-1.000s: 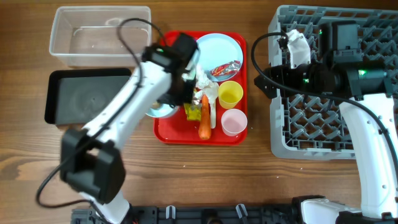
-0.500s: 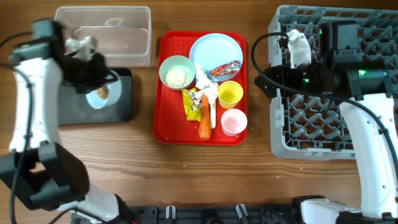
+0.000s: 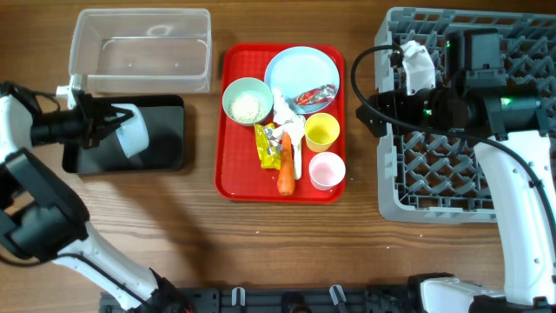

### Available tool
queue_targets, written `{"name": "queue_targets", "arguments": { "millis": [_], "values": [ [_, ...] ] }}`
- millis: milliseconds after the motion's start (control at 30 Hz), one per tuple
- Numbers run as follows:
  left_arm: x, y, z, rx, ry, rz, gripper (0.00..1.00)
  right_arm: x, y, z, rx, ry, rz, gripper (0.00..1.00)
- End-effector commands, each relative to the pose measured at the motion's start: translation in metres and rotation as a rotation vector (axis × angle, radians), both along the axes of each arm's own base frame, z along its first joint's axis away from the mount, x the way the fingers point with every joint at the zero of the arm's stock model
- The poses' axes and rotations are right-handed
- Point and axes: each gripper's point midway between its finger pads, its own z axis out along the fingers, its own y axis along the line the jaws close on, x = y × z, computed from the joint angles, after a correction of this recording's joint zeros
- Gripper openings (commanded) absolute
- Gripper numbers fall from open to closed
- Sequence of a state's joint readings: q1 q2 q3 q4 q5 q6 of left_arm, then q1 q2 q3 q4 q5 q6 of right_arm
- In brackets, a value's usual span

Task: Sort waste into correct bins and load items into the dishwasher rack
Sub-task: 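Carry the bowl left and tip the mushroom onto the black tray, then return the light-blue bowl to the red tray with the left gripper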

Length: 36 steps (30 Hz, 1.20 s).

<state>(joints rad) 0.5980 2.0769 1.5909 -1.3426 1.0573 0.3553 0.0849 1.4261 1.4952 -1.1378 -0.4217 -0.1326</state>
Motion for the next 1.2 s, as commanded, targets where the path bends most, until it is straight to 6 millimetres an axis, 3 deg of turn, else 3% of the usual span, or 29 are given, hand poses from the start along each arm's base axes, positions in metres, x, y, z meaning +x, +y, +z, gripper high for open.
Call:
{"name": "queue_targets", "arguments": {
  "millis": [0,133,400,700,800,1000,1067,1167],
  "values": [
    [0.014,0.003,0.003,-0.097,-0.15,0.003,0.04,0.002,0.002,0.002,-0.004,-0.005,0.003,0.93],
    [0.019,0.002,0.006,-0.136,-0.215,0.008,0.04,0.002,0.002,0.002,-0.004,-0.005,0.003,0.93],
    [0.032,0.003,0.037,-0.278,-0.327,0.08,0.04,0.002,0.002,0.002,-0.004,-0.005,0.002,0.93],
    [0.029,-0.009,0.045,-0.261,-0.317,0.049,0.04,0.003,0.002,0.002,-0.003,-0.005,0.001,0.93],
    [0.024,-0.03,0.062,-0.181,-0.37,-0.035,0.04,0.003,0.002,0.002,-0.003,-0.005,0.001,0.93],
    [-0.005,-0.11,0.087,0.122,-0.392,-0.351,0.04,0.003,0.002,0.002,-0.003,-0.005,0.0,0.93],
    [-0.021,-0.144,0.074,0.307,-0.301,-0.488,0.04,0.003,0.002,0.003,-0.002,-0.009,0.001,0.94],
    [-0.03,-0.166,0.046,0.532,-0.138,-0.557,0.04,0.004,0.002,0.003,0.0,-0.011,-0.003,0.93]
  ]
}}
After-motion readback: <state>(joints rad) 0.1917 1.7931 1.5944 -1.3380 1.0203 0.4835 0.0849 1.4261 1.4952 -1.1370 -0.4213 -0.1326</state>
